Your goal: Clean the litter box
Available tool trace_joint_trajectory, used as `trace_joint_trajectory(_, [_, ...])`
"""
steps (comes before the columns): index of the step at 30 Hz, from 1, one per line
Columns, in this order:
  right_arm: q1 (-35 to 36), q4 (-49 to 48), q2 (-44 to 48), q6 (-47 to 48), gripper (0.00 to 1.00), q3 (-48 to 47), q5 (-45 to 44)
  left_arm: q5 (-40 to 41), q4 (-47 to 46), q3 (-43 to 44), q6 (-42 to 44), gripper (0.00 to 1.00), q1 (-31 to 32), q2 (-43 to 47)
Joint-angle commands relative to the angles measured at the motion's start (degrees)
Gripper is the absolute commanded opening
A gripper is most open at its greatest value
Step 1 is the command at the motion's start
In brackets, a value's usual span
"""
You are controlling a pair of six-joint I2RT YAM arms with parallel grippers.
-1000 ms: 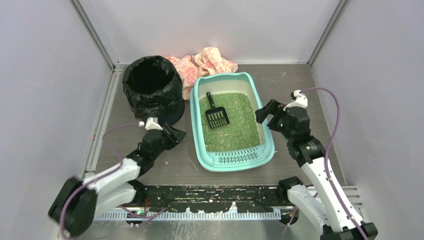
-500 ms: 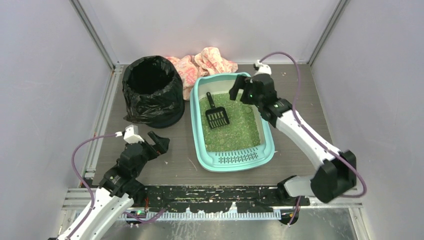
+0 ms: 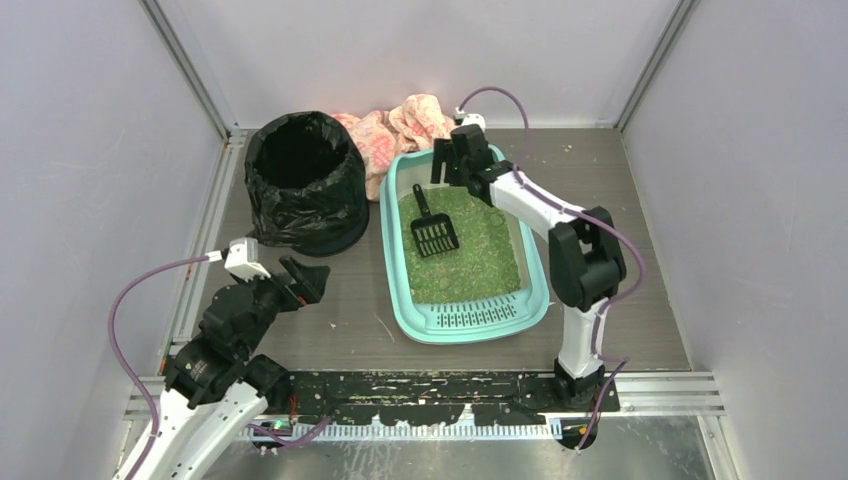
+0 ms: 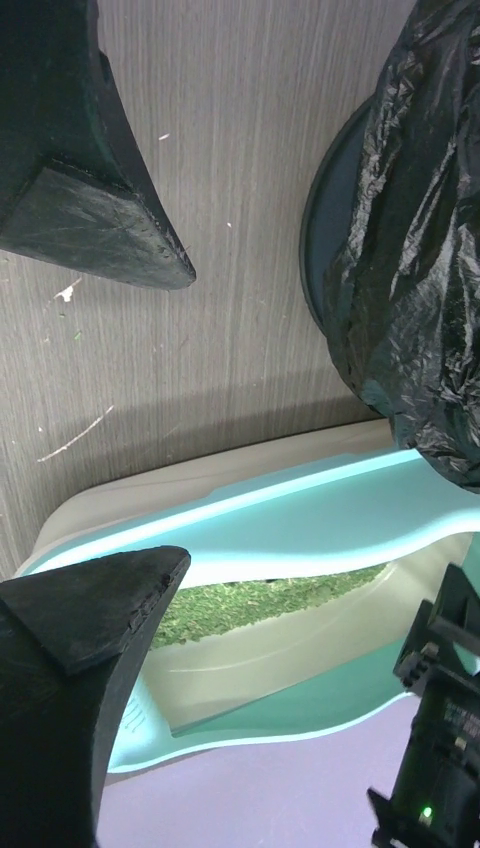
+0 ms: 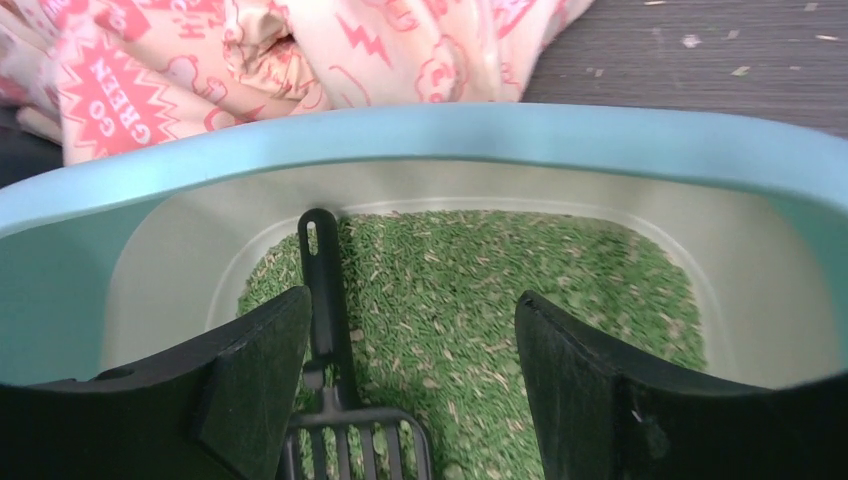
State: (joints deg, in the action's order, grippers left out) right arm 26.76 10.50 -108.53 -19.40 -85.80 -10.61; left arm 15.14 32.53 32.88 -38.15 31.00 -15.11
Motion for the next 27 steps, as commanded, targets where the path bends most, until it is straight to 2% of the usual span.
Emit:
trace_joint_trajectory(1, [2.11, -1.47, -4.1, 2.61, 0.8, -6.15, -0.04, -0.58, 1.65, 2.57, 1.64, 0.99, 0.1, 0.45])
trace_joint_trajectory(12, [6.8, -0.04, -13.12, 3.44, 0.81, -12.62, 0.7, -0.52, -0.37, 1.0, 2.12, 1.0, 0.06, -2.5])
trace_joint_trajectory(23, [7.07, -1.68, -14.37, 0.16, 0.73, -8.41, -0.17, -0.63, -0.32, 0.89, 2.26, 1.0, 0.1, -1.69])
trace_joint_trajectory(27, [7.07, -2.22, -14.21, -0.55, 0.66, -7.04, -0.51, -0.9, -0.13, 1.08, 2.38, 1.0, 0.08, -1.86])
